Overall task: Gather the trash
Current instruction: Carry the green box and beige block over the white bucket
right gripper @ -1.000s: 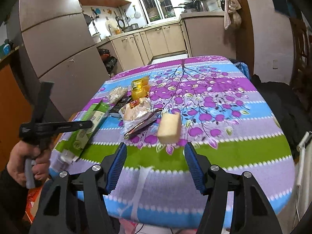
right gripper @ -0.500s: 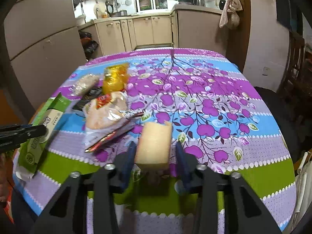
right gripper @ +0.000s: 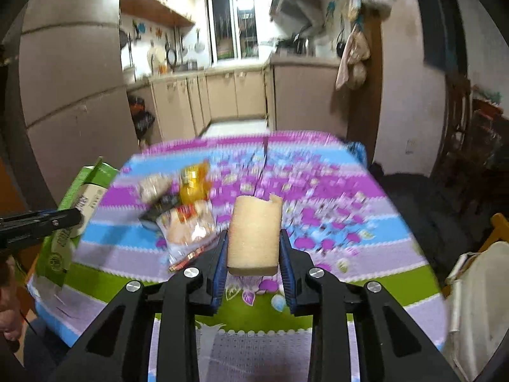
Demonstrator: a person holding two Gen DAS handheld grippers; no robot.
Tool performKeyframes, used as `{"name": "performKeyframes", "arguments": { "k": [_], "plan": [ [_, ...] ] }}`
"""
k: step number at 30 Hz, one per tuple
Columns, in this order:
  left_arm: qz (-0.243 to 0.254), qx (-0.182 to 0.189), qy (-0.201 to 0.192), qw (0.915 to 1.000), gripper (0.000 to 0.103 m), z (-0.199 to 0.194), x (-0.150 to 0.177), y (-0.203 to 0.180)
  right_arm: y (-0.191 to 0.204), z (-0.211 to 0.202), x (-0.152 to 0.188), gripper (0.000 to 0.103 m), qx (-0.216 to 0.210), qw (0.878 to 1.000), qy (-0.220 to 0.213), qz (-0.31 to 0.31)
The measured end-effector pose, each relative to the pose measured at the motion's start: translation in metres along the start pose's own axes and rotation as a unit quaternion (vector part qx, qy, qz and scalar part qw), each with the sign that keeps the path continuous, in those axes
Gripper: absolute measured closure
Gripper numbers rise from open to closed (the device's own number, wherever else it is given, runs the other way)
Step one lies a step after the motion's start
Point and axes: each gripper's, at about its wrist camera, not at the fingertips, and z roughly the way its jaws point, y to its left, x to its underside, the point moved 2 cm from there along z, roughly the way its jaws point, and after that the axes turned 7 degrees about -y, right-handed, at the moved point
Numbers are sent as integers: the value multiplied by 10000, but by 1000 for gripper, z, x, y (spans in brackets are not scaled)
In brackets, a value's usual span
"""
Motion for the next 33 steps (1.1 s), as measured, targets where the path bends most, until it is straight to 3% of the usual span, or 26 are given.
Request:
{"name": "performKeyframes", "arguments": {
  "k": [6,18,25,33],
  "plan": [
    [257,438,-302,9983,81,-13,-20,-51,-11,-50,-25,72,271,9987,-432,-70],
    [769,1119,-593,9890,81,-26,-33,-144,-66,-112,-44,72,853,9942,-646,55],
    [1138,1696,-641,9768,81,-29,-37,-213,-115,-156,-52,72,1369,9875,-761,149],
    [1568,2595,-395,9521,81,-29,-30,-313,-205,-217,-55,73,2083,9747,-656,467]
  ]
}}
